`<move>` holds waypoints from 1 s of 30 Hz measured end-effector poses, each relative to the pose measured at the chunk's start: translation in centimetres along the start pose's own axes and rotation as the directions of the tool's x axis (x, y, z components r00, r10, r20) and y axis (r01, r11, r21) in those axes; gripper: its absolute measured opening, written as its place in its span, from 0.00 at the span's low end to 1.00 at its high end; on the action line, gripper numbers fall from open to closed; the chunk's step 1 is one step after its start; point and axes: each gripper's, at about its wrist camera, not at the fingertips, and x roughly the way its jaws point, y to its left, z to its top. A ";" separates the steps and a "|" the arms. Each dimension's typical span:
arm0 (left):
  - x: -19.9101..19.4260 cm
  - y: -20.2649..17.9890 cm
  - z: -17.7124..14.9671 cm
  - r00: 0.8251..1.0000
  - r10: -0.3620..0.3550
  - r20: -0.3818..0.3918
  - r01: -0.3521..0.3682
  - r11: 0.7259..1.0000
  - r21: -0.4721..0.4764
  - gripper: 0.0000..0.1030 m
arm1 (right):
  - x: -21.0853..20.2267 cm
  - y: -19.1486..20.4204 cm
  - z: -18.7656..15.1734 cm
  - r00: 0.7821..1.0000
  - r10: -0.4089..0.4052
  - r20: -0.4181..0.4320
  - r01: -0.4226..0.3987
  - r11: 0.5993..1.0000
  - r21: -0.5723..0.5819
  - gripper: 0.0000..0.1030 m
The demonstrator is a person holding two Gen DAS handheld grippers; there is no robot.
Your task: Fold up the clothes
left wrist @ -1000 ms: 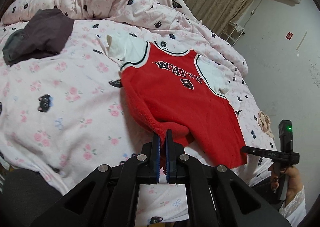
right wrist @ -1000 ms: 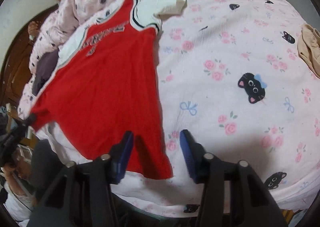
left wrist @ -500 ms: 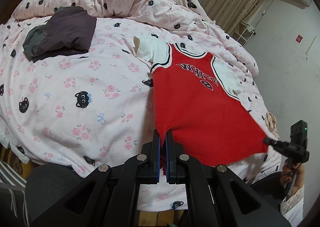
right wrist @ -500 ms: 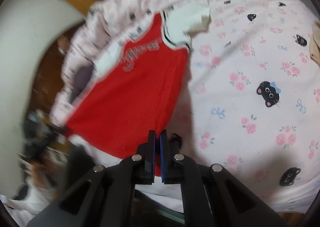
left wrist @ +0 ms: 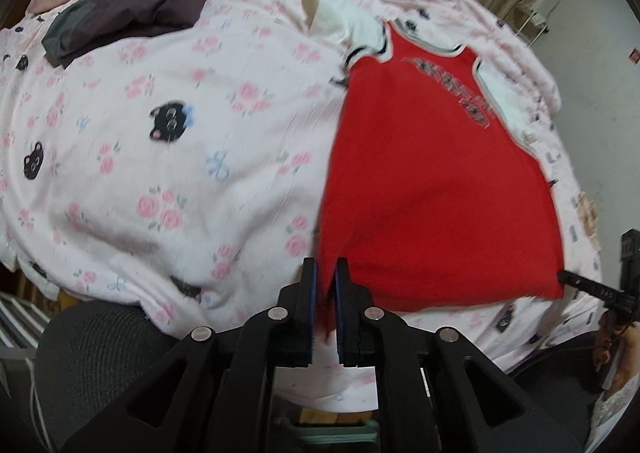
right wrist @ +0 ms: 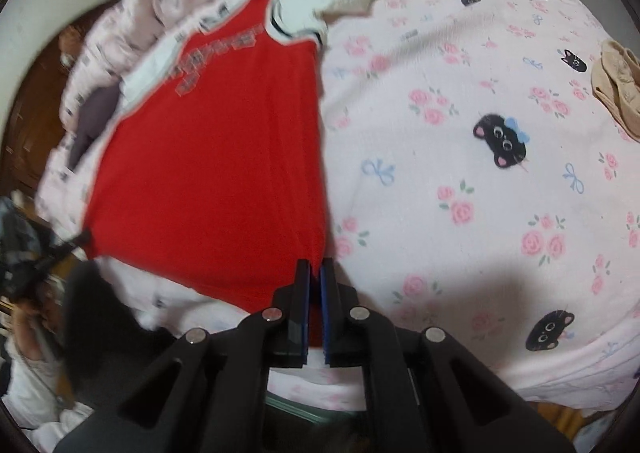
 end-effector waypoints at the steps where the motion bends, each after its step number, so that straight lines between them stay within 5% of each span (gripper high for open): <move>1: 0.0 0.1 -0.2 1.000 0.009 -0.003 -0.009 1.000 0.004 0.07 | 0.3 0.1 -0.1 1.000 -0.027 -0.006 0.027 1.000 -0.009 0.09; 5: -0.7 0.7 -0.4 0.998 0.066 0.010 -0.066 0.998 0.020 0.07 | -0.9 0.4 -0.2 0.995 -0.082 0.060 0.084 0.996 -0.024 0.19; 7: -1.3 1.0 -0.5 0.994 0.108 0.030 -0.109 0.994 0.031 0.07 | -1.6 0.6 -0.3 0.989 -0.106 0.099 0.110 0.994 -0.029 0.40; 10: -2.2 1.5 -0.4 0.996 0.072 0.049 -0.073 0.997 0.023 0.07 | -2.6 0.8 -0.2 0.982 -0.116 0.146 0.122 0.992 -0.033 0.64; 16: -1.0 0.8 -0.7 1.000 0.021 0.003 -0.021 0.998 0.055 0.15 | -1.6 0.2 -0.2 0.998 0.052 0.047 -0.052 0.999 -0.003 0.70; 18: -0.4 0.6 -0.9 1.000 0.015 -0.001 -0.015 0.997 0.070 0.33 | -0.9 0.3 -0.5 0.998 0.055 -0.003 -0.055 0.998 -0.023 0.70; 23: 0.9 0.3 -0.9 1.000 -0.022 0.009 0.021 0.996 0.091 0.37 | 0.6 1.4 -1.4 0.999 0.001 -0.054 -0.007 0.994 -0.109 0.71; 24: 1.1 0.1 -0.9 1.000 -0.027 0.005 0.026 0.995 0.100 0.37 | 0.5 1.4 -1.5 0.999 0.014 -0.052 -0.020 0.994 -0.110 0.67; 26: 1.5 -0.5 -0.8 0.999 -0.038 -0.004 0.038 0.992 0.118 0.36 | 0.1 1.1 -1.4 0.996 0.074 -0.049 -0.078 0.993 -0.088 0.38; 27: 1.5 -0.7 -0.9 0.999 -0.051 -0.006 0.052 0.991 0.122 0.27 | -0.1 0.9 -1.4 0.994 0.103 -0.046 -0.107 0.991 -0.077 0.14; 29: 1.0 -1.2 -0.9 0.996 -0.085 -0.012 0.085 0.987 0.137 0.05 | -0.6 0.6 -1.3 0.986 0.162 -0.041 -0.164 0.985 -0.055 0.06; 30: 0.7 -1.4 -0.9 0.995 -0.098 -0.015 0.099 0.984 0.145 0.05 | -0.8 0.4 -1.3 0.981 0.191 -0.038 -0.193 0.980 -0.044 0.05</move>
